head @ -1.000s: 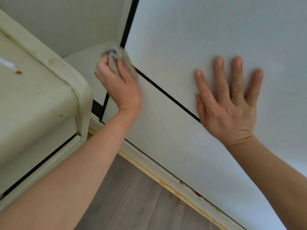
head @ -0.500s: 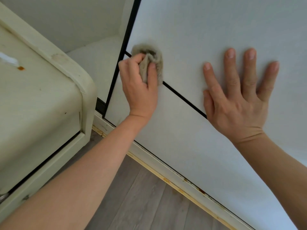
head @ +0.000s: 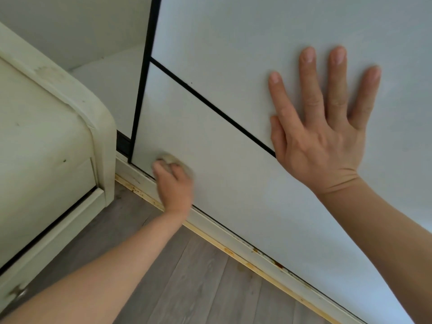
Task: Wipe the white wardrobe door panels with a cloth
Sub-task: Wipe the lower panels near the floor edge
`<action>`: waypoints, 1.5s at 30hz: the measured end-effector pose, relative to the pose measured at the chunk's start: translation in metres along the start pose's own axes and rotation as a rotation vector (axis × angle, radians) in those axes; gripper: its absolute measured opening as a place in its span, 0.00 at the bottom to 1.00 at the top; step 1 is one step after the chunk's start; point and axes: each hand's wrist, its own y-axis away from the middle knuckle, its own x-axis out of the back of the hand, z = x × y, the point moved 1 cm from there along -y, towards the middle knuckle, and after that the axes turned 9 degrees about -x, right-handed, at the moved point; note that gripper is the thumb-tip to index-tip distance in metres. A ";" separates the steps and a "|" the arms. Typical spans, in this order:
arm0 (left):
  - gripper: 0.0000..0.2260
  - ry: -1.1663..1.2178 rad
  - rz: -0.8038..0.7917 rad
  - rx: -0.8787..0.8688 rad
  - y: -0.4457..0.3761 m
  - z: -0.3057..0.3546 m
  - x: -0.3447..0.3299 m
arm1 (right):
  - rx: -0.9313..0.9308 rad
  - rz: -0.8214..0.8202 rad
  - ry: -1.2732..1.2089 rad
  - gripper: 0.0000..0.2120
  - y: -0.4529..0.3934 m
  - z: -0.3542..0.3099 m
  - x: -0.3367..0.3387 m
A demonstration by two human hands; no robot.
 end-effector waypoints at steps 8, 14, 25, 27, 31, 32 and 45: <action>0.16 0.029 0.156 0.354 -0.025 -0.018 -0.011 | -0.010 0.004 -0.019 0.29 -0.008 -0.005 0.001; 0.12 0.139 0.265 0.397 -0.059 -0.023 0.005 | -0.005 -0.013 -0.068 0.27 -0.017 -0.013 -0.001; 0.06 0.365 -0.135 -0.023 0.082 0.121 -0.050 | -0.007 -0.135 -0.463 0.31 -0.049 -0.014 0.041; 0.05 0.220 -0.300 0.220 0.119 0.102 -0.056 | -0.056 -0.107 -0.455 0.30 -0.021 0.012 0.060; 0.06 0.172 -0.303 0.458 0.137 0.086 -0.057 | -0.106 -0.186 -0.263 0.32 0.066 0.093 0.068; 0.06 0.165 -0.281 0.469 0.135 0.085 -0.059 | -0.120 -0.231 -0.207 0.32 0.087 0.109 0.066; 0.11 0.051 -0.406 0.478 0.157 0.128 -0.043 | -0.092 -0.142 -0.585 0.25 0.058 0.061 0.046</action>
